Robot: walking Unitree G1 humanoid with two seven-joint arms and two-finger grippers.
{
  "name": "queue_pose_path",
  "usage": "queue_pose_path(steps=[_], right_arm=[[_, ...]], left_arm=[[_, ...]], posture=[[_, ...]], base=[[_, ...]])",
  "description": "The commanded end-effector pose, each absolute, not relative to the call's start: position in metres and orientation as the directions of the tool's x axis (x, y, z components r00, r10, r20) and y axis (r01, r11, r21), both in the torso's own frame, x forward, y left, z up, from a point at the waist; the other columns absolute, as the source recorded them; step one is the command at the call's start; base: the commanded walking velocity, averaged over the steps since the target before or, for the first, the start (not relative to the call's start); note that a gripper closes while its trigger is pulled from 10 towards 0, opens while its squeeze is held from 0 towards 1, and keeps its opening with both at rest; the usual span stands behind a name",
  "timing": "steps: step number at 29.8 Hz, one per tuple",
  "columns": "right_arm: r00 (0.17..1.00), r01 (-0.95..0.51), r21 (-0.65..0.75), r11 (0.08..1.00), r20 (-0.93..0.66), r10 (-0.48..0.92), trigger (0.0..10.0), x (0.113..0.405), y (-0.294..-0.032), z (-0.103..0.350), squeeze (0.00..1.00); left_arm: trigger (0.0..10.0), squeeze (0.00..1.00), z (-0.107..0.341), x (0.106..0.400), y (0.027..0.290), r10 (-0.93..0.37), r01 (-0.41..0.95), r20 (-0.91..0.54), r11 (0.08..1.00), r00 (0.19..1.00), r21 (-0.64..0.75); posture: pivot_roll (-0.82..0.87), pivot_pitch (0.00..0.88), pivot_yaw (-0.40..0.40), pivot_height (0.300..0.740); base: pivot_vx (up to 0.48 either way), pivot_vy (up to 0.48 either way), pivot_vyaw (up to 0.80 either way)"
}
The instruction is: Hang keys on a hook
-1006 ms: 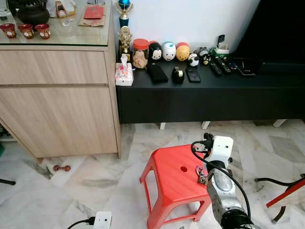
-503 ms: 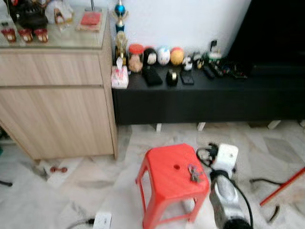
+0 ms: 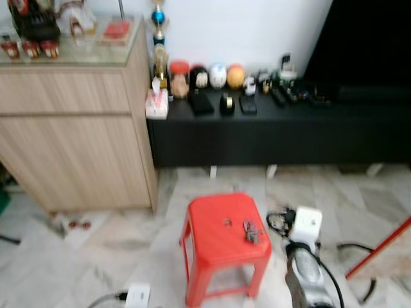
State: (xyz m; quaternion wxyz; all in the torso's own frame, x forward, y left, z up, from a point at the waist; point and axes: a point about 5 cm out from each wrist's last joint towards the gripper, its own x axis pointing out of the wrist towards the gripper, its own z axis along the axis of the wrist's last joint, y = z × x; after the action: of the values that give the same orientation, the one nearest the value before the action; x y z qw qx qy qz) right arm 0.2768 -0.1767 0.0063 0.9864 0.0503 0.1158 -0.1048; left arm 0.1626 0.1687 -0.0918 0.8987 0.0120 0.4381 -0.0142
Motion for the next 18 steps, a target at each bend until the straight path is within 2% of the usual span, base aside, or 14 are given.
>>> queue_pose_path(steps=[1,14,17,18], right_arm=[[0.954,0.216,0.087,0.972,-0.230,-0.192,10.0,0.281,-0.173,0.010,0.00],[0.951,0.222,0.095,0.970,-0.240,-0.194,10.0,0.280,-0.172,0.008,0.00],[0.931,0.216,0.093,0.972,-0.320,-0.176,10.0,0.276,-0.171,-0.002,0.00],[0.903,0.193,0.077,0.978,-0.403,-0.146,10.0,0.270,-0.169,-0.013,0.00]], left_arm=[[10.0,0.00,-0.098,0.149,0.166,-0.024,0.047,-0.819,0.999,0.573,0.003],[10.0,0.00,-0.098,0.150,0.166,-0.025,0.045,-0.818,0.999,0.575,0.001],[10.0,0.00,-0.098,0.150,0.166,-0.025,0.044,-0.818,0.999,0.575,0.000],[10.0,0.00,-0.098,0.150,0.166,-0.025,0.043,-0.818,0.999,0.575,0.000]], posture=[[0.11,0.000,-0.110,0.740],[0.10,0.010,-0.110,0.740],[0.10,0.011,-0.110,0.740],[0.10,0.011,-0.111,0.740]], base=[[0.000,-0.352,0.00],[0.000,-0.362,0.00],[0.000,-0.360,0.00],[0.000,-0.352,0.00]])
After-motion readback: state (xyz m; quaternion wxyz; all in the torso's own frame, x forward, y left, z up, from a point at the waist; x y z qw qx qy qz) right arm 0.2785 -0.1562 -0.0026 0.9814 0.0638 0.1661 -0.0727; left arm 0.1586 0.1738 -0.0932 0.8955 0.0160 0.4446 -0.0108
